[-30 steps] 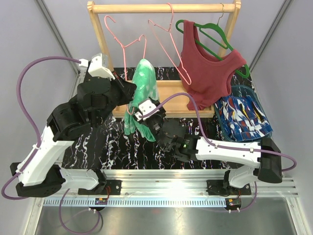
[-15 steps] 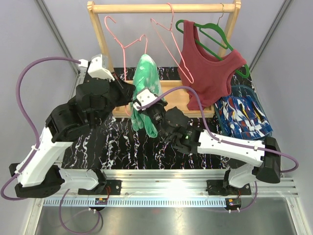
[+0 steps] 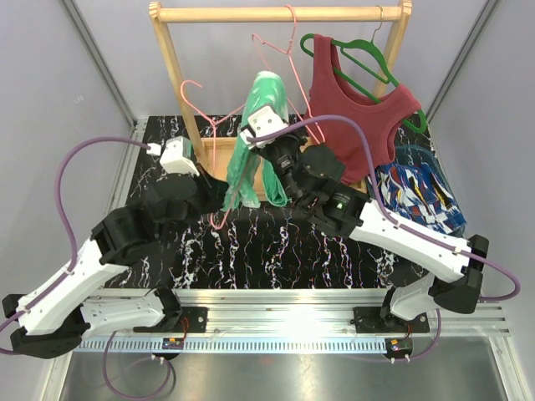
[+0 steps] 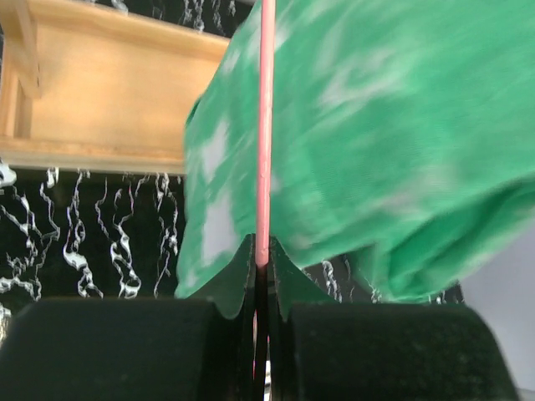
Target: Remove the trousers from the hanger
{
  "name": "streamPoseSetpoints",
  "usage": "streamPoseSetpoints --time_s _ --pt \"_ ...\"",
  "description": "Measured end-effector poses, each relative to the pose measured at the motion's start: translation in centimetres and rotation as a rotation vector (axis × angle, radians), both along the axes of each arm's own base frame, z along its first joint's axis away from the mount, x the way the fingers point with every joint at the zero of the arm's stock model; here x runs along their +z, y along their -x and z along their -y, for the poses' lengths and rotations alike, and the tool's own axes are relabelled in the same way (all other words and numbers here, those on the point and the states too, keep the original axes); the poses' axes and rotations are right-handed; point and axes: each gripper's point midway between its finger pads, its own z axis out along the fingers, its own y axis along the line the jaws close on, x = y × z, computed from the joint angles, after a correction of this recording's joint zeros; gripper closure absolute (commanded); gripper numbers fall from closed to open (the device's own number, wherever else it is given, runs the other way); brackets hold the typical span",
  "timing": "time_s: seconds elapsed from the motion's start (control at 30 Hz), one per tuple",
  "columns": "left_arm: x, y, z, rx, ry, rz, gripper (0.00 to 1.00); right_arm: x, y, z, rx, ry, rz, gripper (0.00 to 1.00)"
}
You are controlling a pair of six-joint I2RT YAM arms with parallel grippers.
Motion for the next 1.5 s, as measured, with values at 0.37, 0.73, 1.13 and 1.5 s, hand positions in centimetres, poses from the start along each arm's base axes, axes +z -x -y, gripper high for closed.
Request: streamPoseSetpoints --time_s 0.37,0.73,1.13,1.5 --pt "-9.9 1.1 -1.0 0.022 -0.11 -0.148 1.0 14.4 2.1 5.9 -0.065 -0.156 0.143 1.0" --pt "-9.8 1.7 -2.6 0.052 -0.093 -0.13 1.0 25.1 7.7 22.9 -0.398 -0.311 0.303 1.0" --pt "-10.6 1.6 -2.6 0.04 -0.137 -0.133 1.0 16.5 13.5 37.5 -0.708 -0.267 0.256 1.0" --pt "-10.5 1.3 -1.9 0.018 -0.143 -0.118 1.0 -0.7 11.4 34.5 -0.787 0.036 0.083 1.0"
